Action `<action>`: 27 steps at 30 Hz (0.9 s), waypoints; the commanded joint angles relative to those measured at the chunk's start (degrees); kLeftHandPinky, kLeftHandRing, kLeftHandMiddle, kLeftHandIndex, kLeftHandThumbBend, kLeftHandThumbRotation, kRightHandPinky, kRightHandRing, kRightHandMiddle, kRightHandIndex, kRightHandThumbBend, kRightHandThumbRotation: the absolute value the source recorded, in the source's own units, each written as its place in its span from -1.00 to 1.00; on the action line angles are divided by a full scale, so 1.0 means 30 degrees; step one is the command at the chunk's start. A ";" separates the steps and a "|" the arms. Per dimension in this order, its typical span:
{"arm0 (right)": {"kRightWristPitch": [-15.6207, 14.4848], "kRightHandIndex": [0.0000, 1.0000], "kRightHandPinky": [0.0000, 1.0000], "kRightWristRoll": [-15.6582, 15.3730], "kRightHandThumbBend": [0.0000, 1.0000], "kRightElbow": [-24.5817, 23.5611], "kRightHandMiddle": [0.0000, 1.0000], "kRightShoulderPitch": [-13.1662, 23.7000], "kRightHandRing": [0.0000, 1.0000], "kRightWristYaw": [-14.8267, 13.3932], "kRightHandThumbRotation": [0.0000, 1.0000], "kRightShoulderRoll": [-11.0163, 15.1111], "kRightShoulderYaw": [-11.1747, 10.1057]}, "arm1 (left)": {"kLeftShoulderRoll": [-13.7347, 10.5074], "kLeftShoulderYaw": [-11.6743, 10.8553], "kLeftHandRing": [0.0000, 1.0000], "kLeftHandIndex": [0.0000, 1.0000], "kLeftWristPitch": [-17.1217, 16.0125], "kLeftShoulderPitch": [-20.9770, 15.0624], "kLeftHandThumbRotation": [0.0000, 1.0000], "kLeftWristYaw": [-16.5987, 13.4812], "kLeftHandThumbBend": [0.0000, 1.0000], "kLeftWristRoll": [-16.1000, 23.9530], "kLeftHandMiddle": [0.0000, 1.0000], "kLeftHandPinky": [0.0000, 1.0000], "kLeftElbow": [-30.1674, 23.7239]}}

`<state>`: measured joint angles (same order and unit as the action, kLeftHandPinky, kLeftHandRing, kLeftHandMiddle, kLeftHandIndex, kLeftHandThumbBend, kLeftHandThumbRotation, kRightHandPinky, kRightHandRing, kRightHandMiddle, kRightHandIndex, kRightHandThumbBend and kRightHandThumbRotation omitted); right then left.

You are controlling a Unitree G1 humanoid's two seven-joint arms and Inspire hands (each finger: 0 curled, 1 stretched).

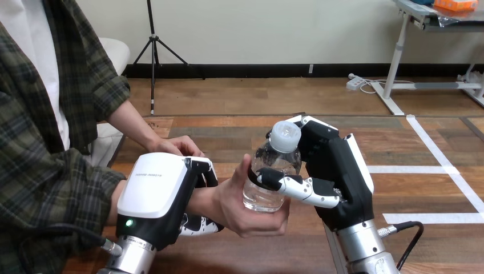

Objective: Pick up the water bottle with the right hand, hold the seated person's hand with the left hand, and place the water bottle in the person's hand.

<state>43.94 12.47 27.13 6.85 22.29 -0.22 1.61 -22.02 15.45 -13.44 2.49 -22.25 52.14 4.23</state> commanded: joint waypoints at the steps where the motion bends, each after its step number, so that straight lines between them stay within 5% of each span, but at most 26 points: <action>1: -0.0104 0.30 0.05 -0.0435 0.21 -0.0926 0.21 0.0724 0.13 0.0022 -1.00 0.0448 -0.0096 | 0.0090 -0.0160 -0.32 -0.30 0.0097 -0.0952 -1.00 -0.0501 0.83 -0.0173 -0.26 -0.34 0.0140; 6: 0.0107 0.70 0.55 -0.2045 0.32 -0.0954 0.69 0.0836 0.65 -0.0417 -1.00 0.1103 -0.0054 | 0.0076 -0.0156 -0.31 -0.29 0.0079 -0.0948 -1.00 -0.0519 0.83 -0.0161 -0.26 -0.33 0.0126; 12: 0.0056 0.94 0.91 -0.2882 0.45 -0.1099 0.94 0.0889 0.93 -0.0708 -0.91 0.1455 -0.0029 | 0.0064 -0.0124 -0.31 -0.29 0.0117 -0.0984 -1.00 -0.0518 0.82 -0.0140 -0.26 -0.33 0.0148; 27: -0.0261 1.00 1.00 -0.3459 0.62 -0.1391 1.00 0.1077 1.00 -0.0818 -0.69 0.1998 0.0208 | 0.0007 -0.0135 -0.30 -0.28 0.0180 -0.1028 -1.00 -0.0353 0.82 -0.0208 -0.24 -0.33 0.0111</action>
<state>43.68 2.06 24.89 7.04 19.89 5.18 1.83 -22.13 15.40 -12.85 2.49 -22.55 52.15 5.41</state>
